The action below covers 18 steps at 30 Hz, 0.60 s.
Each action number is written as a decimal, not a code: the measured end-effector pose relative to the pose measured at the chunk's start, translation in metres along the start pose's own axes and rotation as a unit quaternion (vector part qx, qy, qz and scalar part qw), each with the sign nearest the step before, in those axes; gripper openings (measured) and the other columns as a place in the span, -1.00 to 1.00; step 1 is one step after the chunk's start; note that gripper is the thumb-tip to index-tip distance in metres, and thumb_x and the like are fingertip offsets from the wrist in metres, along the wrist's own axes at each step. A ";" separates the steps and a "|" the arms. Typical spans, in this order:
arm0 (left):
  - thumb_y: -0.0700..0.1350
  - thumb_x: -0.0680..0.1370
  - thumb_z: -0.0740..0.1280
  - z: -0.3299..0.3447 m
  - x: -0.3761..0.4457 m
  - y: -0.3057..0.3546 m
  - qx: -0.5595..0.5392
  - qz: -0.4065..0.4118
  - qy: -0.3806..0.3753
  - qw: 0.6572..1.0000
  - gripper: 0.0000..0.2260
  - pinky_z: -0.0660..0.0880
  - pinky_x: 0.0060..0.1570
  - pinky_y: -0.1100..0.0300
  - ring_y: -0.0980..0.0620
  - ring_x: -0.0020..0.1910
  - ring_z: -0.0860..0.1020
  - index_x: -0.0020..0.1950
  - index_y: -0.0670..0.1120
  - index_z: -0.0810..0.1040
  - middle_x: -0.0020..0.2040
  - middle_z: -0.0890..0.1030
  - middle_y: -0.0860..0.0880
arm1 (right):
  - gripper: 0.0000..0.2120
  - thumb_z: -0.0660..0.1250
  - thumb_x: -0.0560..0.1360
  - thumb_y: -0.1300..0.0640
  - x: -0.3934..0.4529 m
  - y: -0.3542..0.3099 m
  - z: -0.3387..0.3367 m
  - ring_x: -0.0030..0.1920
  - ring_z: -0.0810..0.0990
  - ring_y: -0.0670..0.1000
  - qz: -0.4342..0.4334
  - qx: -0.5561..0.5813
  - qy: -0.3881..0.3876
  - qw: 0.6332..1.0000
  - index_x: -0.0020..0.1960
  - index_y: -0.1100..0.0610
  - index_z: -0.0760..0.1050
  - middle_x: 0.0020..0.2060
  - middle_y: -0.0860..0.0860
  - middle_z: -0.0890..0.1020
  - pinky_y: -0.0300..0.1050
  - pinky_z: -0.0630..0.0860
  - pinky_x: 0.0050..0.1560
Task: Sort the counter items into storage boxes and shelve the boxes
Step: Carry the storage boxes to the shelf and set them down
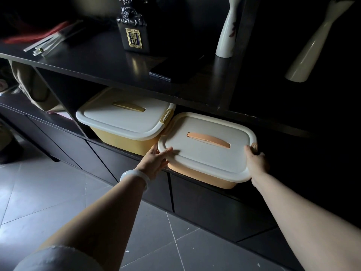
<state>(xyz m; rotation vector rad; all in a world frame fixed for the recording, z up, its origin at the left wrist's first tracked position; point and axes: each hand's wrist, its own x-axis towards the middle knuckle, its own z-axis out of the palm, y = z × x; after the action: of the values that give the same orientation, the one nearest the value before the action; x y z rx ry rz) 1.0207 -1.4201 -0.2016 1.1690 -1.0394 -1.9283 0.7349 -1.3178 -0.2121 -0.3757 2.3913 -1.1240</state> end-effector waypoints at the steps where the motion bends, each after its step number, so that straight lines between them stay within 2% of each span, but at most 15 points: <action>1: -0.17 0.58 0.33 0.000 -0.001 -0.001 0.021 0.006 0.004 1.000 -0.63 0.42 0.30 -0.01 -0.06 0.15 0.57 0.36 -0.17 0.38 0.23 0.58 -0.19 | -0.35 0.23 0.54 -0.19 0.000 -0.001 -0.001 0.25 0.47 0.28 -0.004 -0.013 -0.002 1.000 0.37 0.31 0.34 0.27 0.28 0.48 0.09 0.41 0.24; 5: -0.09 0.57 0.34 0.002 -0.004 -0.008 0.056 0.035 0.015 0.998 -0.66 0.46 0.05 0.09 0.00 -0.03 0.55 0.29 -0.18 0.41 0.10 0.60 -0.16 | -0.40 0.17 0.58 -0.15 -0.001 -0.005 -0.004 0.23 0.49 0.30 -0.022 -0.069 -0.008 0.997 0.32 0.36 0.37 0.24 0.31 0.50 0.11 0.42 0.23; 7: -0.03 0.56 0.36 0.001 -0.004 -0.010 0.103 0.054 0.037 0.993 -0.68 0.48 0.08 0.00 -0.01 -0.10 0.54 0.23 -0.16 0.45 0.01 0.59 -0.16 | -0.41 0.15 0.59 -0.15 -0.002 -0.006 -0.006 0.21 0.50 0.30 -0.031 -0.099 -0.017 0.994 0.31 0.38 0.38 0.22 0.32 0.51 0.09 0.44 0.19; 9: 0.06 0.56 0.35 0.000 -0.005 -0.011 0.194 0.069 0.073 0.976 -0.68 0.51 0.16 -0.10 -0.10 -0.12 0.55 0.16 -0.15 0.47 -0.07 0.57 -0.14 | -0.41 0.12 0.60 -0.14 -0.004 -0.009 -0.009 0.20 0.51 0.30 -0.038 -0.127 -0.024 0.991 0.29 0.38 0.39 0.21 0.32 0.51 0.07 0.43 0.15; 11: 0.19 0.55 0.29 -0.001 -0.012 -0.013 0.304 0.074 0.101 0.944 -0.62 0.52 0.11 -0.13 -0.18 -0.05 0.57 0.10 -0.13 0.46 -0.12 0.57 -0.11 | -0.42 0.11 0.61 -0.13 -0.006 -0.013 -0.011 0.21 0.50 0.30 -0.043 -0.154 -0.032 0.987 0.29 0.39 0.39 0.22 0.33 0.51 0.06 0.43 0.15; 13: 0.27 0.54 0.22 -0.002 -0.023 -0.015 0.381 0.075 0.097 0.916 -0.57 0.52 0.01 -0.02 -0.15 -0.06 0.56 0.06 -0.10 0.46 -0.16 0.57 -0.06 | -0.42 0.09 0.62 -0.13 -0.011 -0.015 -0.015 0.22 0.49 0.30 -0.051 -0.185 -0.044 0.980 0.32 0.39 0.36 0.24 0.32 0.49 0.06 0.45 0.10; 15: 0.24 0.56 0.21 -0.002 -0.032 -0.022 0.453 0.078 0.062 0.886 -0.59 0.45 -0.06 0.08 -0.10 -0.01 0.56 0.16 -0.07 0.47 -0.07 0.62 -0.04 | -0.43 0.09 0.62 -0.12 -0.018 -0.017 -0.019 0.15 0.53 0.30 -0.057 -0.206 -0.056 0.975 0.33 0.38 0.34 0.23 0.30 0.49 0.03 0.51 -0.17; 17: 0.12 0.59 0.26 0.004 -0.040 -0.034 0.541 0.086 0.003 0.837 -0.58 0.44 0.03 0.12 -0.11 0.12 0.55 0.31 -0.14 0.43 0.11 0.62 -0.10 | -0.46 0.10 0.62 -0.12 -0.027 -0.013 -0.026 -0.03 0.57 0.27 -0.066 -0.211 -0.071 0.973 0.31 0.35 0.35 0.17 0.28 0.50 0.01 0.52 -0.41; 18: 0.08 0.59 0.27 0.010 -0.043 -0.040 0.581 0.087 -0.027 0.809 -0.58 0.44 0.08 0.10 -0.13 0.15 0.53 0.32 -0.17 0.43 0.16 0.59 -0.14 | -0.48 0.10 0.61 -0.12 -0.031 -0.009 -0.031 -0.12 0.57 0.24 -0.073 -0.214 -0.079 0.971 0.28 0.33 0.36 0.13 0.26 0.51 0.00 0.53 -0.44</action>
<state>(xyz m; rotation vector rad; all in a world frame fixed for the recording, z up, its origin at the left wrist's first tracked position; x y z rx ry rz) 1.0241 -1.3623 -0.2161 1.4989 -2.4126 -1.0563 0.7457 -1.2903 -0.1786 -0.7654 2.4808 -0.5971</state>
